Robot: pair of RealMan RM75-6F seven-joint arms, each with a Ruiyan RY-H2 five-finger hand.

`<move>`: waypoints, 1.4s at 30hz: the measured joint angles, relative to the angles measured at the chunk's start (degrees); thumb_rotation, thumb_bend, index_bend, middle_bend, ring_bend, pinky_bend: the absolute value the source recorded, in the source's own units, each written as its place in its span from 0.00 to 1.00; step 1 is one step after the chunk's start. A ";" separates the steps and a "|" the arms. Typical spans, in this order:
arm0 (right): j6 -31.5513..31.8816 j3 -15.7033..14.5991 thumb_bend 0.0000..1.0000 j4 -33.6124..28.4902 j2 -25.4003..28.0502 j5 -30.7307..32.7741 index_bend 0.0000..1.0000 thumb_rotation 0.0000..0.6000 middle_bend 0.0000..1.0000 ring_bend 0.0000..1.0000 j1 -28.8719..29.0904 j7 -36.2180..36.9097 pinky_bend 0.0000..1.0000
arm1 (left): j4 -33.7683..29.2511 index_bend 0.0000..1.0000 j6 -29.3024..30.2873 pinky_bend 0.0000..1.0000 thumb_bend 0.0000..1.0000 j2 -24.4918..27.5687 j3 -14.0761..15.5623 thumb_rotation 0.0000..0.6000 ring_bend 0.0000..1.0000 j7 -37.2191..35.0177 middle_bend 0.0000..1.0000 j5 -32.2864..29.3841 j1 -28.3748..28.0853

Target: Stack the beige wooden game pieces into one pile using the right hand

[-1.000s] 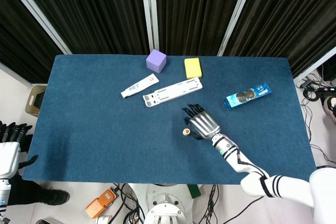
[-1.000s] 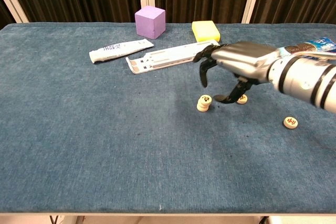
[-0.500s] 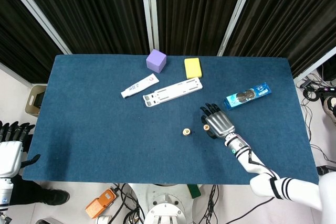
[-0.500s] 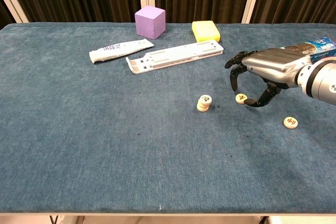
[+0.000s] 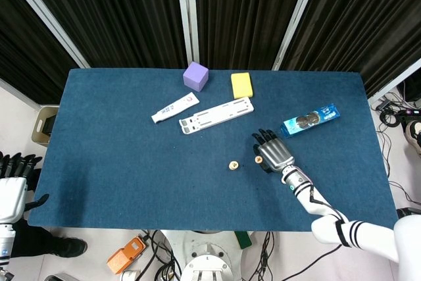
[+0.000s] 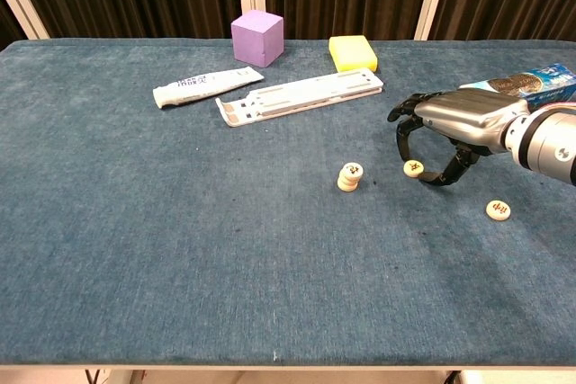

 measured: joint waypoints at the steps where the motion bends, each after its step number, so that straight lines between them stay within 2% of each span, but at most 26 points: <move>1: -0.02 0.00 0.48 0.04 -0.03 -0.09 0.53 1.00 0.17 0.08 0.01 0.09 0.14 | 0.00 0.18 0.00 0.00 0.00 -0.01 0.01 1.00 0.08 0.01 0.14 0.02 0.00; 8: 1.35 0.27 0.48 -1.05 0.50 -1.39 0.58 1.00 0.18 0.08 -0.16 0.82 0.14 | 0.12 0.18 0.00 0.00 0.00 -0.05 0.02 1.00 0.08 -0.11 0.14 -0.01 0.01; 15: 3.14 1.08 0.48 -6.73 2.50 -3.88 0.58 1.00 0.18 0.08 0.20 1.13 0.14 | 0.07 0.18 0.14 0.00 0.00 0.01 0.02 1.00 0.08 -0.14 0.14 0.30 -0.06; 21: 1.92 1.61 0.48 -10.82 2.84 -4.61 0.57 1.00 0.18 0.08 2.38 -1.66 0.14 | 0.20 0.18 0.35 0.00 0.00 0.00 0.10 1.00 0.08 -0.33 0.14 0.13 0.22; 42: -0.30 1.99 0.48 -10.28 0.54 0.54 0.53 1.00 0.18 0.08 5.03 -6.72 0.14 | 1.89 0.18 0.02 0.00 0.00 -0.53 0.08 1.00 0.08 -1.93 0.14 -0.30 0.46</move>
